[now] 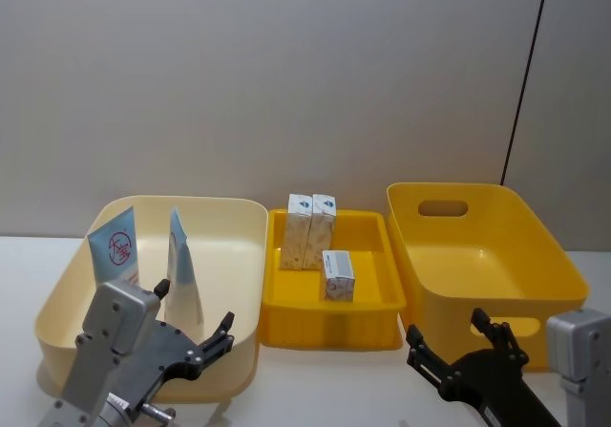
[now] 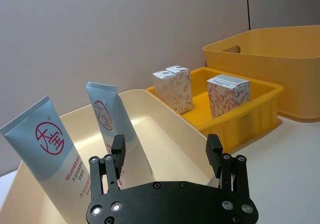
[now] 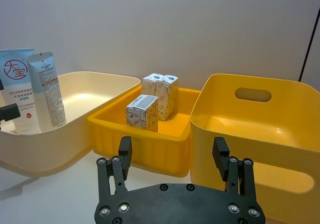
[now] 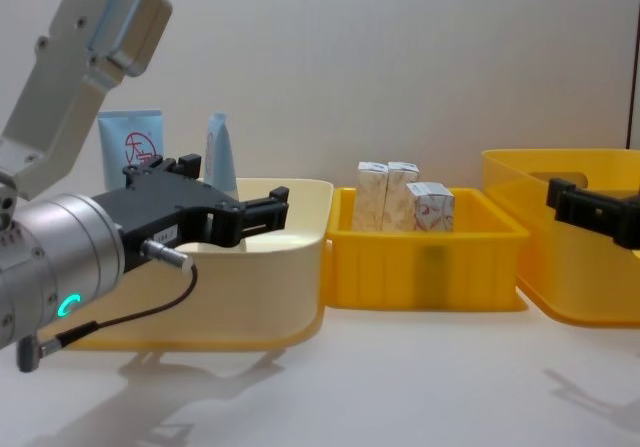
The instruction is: Bimanual collaborative sorting of washing and personal care products
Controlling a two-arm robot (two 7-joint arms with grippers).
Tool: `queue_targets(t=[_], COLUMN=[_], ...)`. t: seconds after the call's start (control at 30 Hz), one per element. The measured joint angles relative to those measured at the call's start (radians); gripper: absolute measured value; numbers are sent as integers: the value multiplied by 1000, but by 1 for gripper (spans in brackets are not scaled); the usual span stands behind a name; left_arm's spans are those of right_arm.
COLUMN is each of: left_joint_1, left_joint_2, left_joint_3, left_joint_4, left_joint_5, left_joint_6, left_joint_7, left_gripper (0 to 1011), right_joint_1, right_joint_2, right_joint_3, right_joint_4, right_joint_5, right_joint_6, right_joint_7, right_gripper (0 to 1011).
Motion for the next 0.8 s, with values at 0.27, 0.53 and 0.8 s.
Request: queue_targets(t=[0.27,0.53,0.8], left_joint_1=[0,0,0], left_joint_2=[0,0,0], left_joint_3=[0,0,0], left_joint_4=[0,0,0], left_joint_5=[0,0,0], left_joint_6=[0,0,0], left_joint_7=[0,0,0], left_gripper=[1003,1003,1003], right_joint_1=[0,0,0], right_joint_2=[0,0,0], right_joint_3=[0,0,0], right_joint_4=[0,0,0], right_joint_5=[0,0,0], right_joint_6=[0,0,0], right_joint_7=[0,0,0], right_gripper=[1001,1001,1001])
